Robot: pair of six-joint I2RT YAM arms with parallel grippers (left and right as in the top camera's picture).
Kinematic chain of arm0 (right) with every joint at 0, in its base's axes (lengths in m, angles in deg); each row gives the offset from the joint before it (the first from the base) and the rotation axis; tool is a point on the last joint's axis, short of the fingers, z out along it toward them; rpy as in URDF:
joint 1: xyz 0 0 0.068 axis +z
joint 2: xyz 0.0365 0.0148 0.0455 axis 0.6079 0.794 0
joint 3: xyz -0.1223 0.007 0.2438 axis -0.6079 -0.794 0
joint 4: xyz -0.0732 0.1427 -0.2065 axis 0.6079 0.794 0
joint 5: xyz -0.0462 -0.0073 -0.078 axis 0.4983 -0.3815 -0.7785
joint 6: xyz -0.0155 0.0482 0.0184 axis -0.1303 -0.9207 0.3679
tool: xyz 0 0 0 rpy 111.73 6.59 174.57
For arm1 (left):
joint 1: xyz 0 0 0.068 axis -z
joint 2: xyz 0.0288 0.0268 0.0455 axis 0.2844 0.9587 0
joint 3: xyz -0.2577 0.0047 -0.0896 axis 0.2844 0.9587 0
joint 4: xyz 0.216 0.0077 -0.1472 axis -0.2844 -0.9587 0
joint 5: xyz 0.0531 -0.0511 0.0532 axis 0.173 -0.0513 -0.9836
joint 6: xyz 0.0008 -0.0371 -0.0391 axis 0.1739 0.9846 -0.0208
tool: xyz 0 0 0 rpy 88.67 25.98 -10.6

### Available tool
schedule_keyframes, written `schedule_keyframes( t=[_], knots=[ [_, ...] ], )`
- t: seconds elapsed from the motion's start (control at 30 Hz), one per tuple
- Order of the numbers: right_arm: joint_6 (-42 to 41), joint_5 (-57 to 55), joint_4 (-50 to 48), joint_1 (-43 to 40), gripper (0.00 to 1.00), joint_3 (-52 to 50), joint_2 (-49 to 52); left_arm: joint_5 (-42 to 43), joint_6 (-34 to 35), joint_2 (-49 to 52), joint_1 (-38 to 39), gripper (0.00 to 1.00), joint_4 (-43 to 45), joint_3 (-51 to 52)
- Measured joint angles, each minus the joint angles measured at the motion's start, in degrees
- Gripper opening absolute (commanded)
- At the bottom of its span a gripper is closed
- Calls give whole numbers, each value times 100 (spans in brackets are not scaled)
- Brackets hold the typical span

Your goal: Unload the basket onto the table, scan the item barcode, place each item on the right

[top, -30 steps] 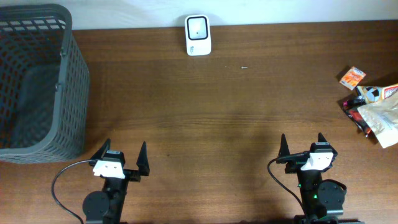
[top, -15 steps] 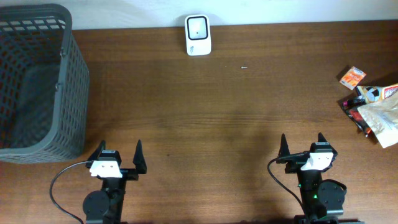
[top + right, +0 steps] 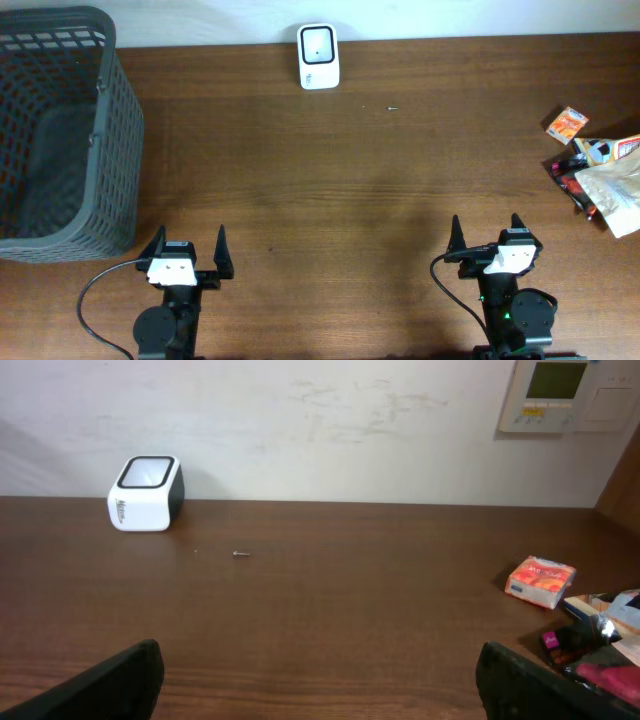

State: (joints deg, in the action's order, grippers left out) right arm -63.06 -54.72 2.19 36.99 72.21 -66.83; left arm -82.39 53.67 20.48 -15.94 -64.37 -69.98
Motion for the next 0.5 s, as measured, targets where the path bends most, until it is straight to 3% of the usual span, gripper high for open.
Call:
schedule_keyframes(
  t=[0.5],
  knots=[
    [0, -2, 2, 0, 99, 0, 0, -201, -155, 0, 0, 99, -2, 0]
  ],
)
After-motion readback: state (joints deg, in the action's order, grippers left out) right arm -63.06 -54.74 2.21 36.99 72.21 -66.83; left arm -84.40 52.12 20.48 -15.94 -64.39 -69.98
